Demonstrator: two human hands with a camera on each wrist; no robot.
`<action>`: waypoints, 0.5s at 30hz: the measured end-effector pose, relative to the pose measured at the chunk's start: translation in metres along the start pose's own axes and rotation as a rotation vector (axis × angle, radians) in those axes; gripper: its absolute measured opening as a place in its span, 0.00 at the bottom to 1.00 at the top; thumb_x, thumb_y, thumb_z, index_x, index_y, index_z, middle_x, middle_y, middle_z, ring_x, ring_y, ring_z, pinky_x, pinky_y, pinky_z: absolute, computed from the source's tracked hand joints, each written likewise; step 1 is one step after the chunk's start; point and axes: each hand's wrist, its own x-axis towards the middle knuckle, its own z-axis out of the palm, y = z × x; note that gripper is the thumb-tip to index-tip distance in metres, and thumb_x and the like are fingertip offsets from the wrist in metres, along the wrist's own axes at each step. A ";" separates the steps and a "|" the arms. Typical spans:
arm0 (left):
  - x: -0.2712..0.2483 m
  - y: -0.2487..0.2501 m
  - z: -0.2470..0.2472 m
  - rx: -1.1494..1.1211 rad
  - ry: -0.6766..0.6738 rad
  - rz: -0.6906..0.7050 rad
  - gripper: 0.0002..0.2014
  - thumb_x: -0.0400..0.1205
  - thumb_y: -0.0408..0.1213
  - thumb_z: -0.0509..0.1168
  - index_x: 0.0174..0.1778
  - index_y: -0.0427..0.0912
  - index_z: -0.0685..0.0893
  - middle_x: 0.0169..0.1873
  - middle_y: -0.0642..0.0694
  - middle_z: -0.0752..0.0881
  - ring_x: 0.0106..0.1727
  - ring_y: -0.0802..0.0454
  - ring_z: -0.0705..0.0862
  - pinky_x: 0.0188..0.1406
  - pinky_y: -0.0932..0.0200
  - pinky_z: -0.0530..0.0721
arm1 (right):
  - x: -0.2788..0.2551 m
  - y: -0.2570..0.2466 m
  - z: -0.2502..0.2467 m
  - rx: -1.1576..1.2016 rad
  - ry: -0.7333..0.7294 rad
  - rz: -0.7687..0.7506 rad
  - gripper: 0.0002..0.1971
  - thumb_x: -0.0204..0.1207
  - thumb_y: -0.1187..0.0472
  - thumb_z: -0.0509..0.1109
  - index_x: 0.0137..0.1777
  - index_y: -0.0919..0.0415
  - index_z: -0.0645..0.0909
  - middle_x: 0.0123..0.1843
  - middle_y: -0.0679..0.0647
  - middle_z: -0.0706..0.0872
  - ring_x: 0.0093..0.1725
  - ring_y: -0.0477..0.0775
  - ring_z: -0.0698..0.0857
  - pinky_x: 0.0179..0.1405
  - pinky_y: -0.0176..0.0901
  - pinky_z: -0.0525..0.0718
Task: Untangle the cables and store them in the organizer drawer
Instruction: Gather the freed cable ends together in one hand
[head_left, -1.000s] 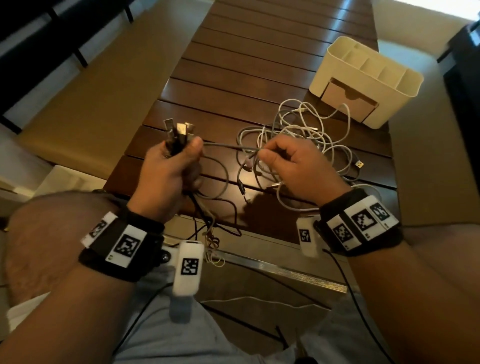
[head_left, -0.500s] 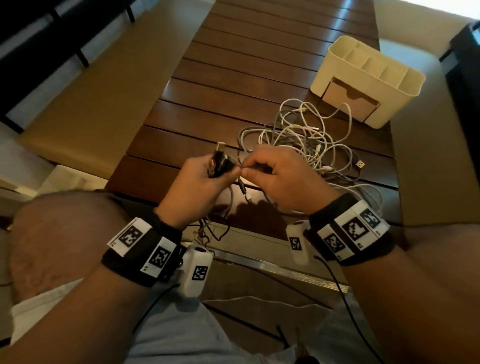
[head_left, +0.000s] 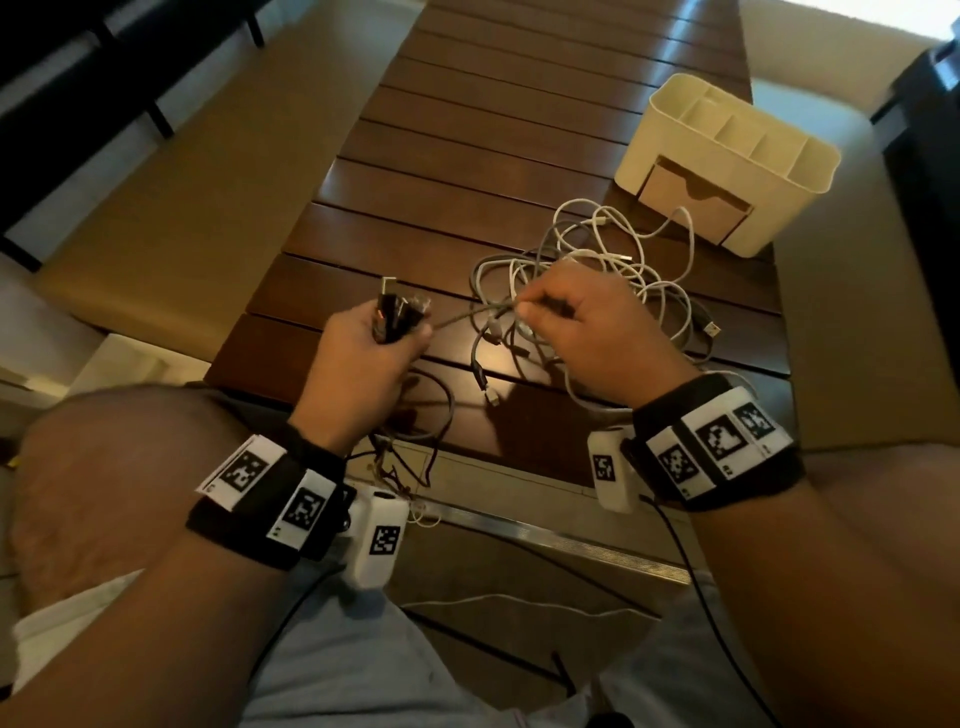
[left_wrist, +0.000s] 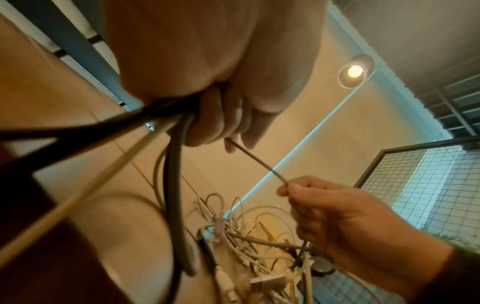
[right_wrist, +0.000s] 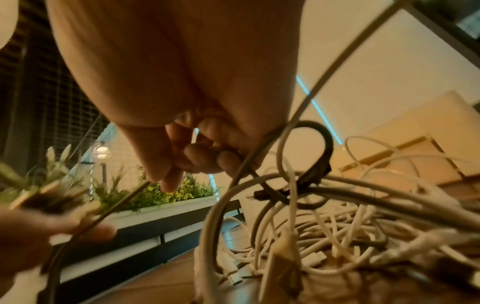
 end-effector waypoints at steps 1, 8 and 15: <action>0.000 0.001 0.001 0.023 0.036 0.049 0.07 0.85 0.35 0.68 0.57 0.44 0.88 0.40 0.50 0.86 0.31 0.68 0.81 0.29 0.69 0.81 | -0.001 0.000 0.002 -0.071 -0.057 -0.019 0.09 0.83 0.58 0.68 0.55 0.59 0.87 0.47 0.48 0.83 0.47 0.46 0.80 0.51 0.45 0.82; -0.008 0.004 0.010 0.151 -0.190 0.251 0.05 0.85 0.39 0.68 0.44 0.48 0.86 0.37 0.52 0.86 0.37 0.66 0.81 0.37 0.75 0.76 | -0.007 -0.018 0.023 -0.099 -0.081 -0.214 0.08 0.83 0.58 0.67 0.52 0.60 0.87 0.46 0.48 0.81 0.45 0.45 0.78 0.46 0.36 0.78; -0.001 0.008 -0.010 -0.349 -0.061 0.164 0.11 0.82 0.43 0.67 0.36 0.41 0.80 0.21 0.55 0.71 0.21 0.56 0.66 0.21 0.62 0.67 | -0.006 -0.007 0.013 -0.037 -0.133 -0.070 0.09 0.87 0.55 0.63 0.53 0.58 0.82 0.44 0.45 0.81 0.43 0.41 0.78 0.40 0.29 0.73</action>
